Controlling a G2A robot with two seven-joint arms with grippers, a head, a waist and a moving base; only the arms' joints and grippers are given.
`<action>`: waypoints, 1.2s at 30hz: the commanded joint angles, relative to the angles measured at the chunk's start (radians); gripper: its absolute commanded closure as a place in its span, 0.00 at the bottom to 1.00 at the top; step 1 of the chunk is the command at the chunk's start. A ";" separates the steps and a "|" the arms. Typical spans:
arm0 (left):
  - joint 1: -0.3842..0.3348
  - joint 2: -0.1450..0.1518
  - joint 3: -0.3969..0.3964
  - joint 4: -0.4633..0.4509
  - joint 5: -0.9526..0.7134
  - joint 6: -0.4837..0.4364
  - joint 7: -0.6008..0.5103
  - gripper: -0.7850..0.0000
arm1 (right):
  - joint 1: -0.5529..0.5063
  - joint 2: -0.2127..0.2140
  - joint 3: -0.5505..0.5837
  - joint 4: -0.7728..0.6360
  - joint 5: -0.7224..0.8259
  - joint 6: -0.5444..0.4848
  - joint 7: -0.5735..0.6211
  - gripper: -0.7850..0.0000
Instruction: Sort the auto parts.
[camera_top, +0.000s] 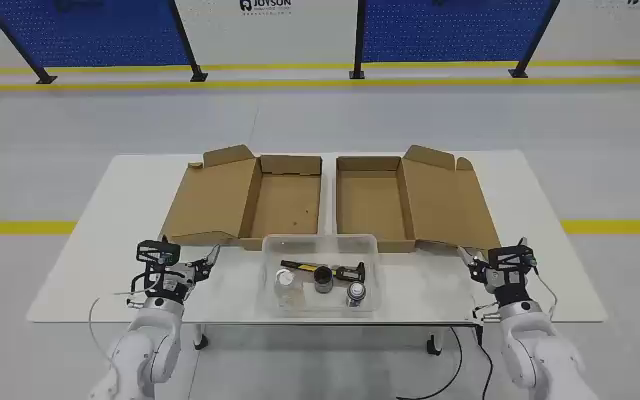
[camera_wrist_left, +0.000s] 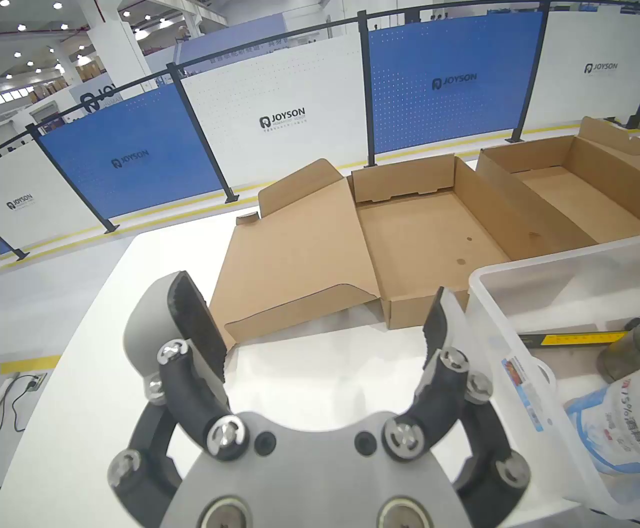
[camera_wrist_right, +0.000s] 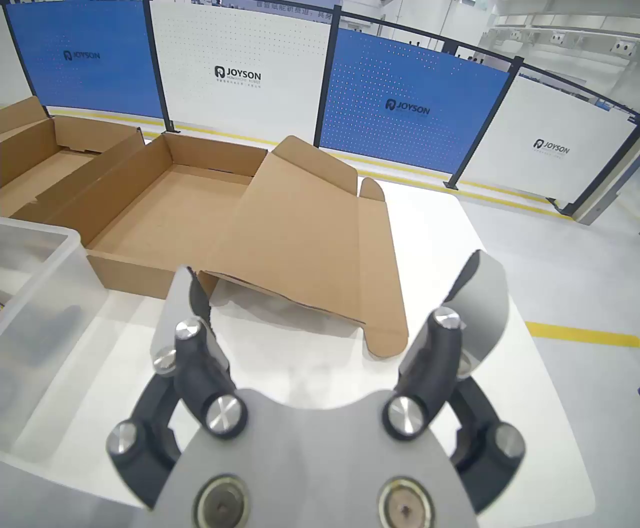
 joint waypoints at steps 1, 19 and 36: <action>0.000 0.000 0.000 0.000 0.000 0.000 0.000 0.00 | 0.000 0.000 0.000 0.000 0.000 0.000 0.000 0.00; -0.055 0.001 0.006 -0.090 -0.079 -0.153 -0.073 0.00 | 0.000 0.000 0.000 0.000 0.000 0.000 0.000 0.00; 0.042 0.031 -0.030 -0.278 -0.091 -0.602 -0.178 0.00 | 0.000 0.000 0.000 0.000 0.000 0.000 0.000 0.00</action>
